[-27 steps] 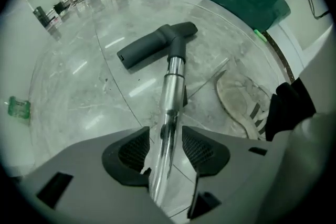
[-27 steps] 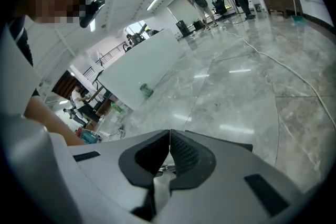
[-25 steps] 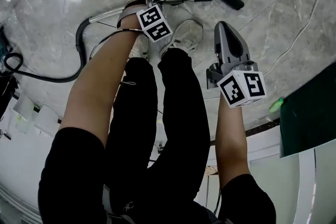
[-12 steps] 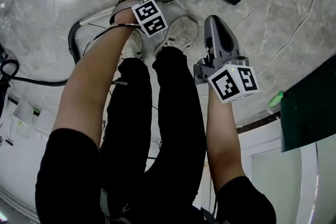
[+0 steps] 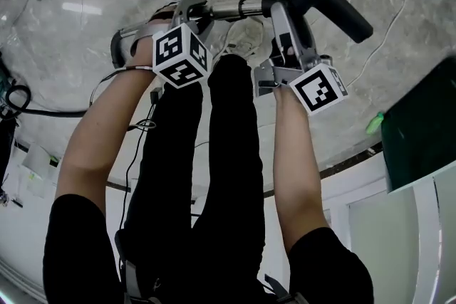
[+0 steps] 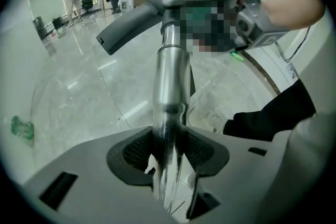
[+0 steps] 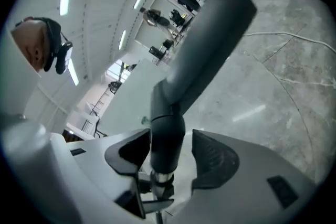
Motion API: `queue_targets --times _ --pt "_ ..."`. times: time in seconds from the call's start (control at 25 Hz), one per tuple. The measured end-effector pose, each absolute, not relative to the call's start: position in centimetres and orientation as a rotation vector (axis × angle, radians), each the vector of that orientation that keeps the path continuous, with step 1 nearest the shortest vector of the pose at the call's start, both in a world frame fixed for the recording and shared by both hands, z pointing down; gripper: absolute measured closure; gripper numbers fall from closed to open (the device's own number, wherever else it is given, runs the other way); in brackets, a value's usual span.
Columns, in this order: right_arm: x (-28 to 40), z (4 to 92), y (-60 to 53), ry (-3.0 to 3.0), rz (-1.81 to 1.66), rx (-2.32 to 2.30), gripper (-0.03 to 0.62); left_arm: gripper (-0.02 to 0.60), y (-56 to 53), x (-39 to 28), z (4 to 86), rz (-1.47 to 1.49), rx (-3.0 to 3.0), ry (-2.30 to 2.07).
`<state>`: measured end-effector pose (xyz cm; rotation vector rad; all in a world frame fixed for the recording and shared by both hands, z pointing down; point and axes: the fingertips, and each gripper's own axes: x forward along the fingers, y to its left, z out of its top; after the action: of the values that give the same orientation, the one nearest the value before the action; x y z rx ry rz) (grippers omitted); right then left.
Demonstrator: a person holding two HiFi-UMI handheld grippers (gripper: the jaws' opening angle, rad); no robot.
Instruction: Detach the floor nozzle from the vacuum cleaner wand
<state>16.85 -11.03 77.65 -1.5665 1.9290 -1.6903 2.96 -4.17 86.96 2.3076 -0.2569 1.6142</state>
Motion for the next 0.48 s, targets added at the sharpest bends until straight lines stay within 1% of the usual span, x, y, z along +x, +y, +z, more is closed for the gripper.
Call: queue_targets --times 0.08,0.12,0.16,0.2,0.48 --pt "16.5 74.3 -12.6 1.92 -1.583 -1.495 0.349 0.405 -4.2 3.8 83.3 1.569 2.371 -0.249" --pt "16.2 72.4 -12.9 1.925 -1.532 -1.468 0.359 0.405 -4.0 4.2 81.8 1.551 2.389 -0.248" --pt "16.0 70.7 -13.0 1.942 -1.491 -1.459 0.412 0.405 -3.8 4.4 80.6 1.535 2.394 -0.244" --pt "15.7 69.3 -13.0 1.969 -1.467 -1.464 0.431 0.405 -3.6 4.4 79.6 1.517 2.388 -0.235" --pt "13.4 62.6 -11.4 2.117 -1.422 -1.429 0.431 0.405 -3.2 4.4 75.1 1.363 2.453 -0.233"
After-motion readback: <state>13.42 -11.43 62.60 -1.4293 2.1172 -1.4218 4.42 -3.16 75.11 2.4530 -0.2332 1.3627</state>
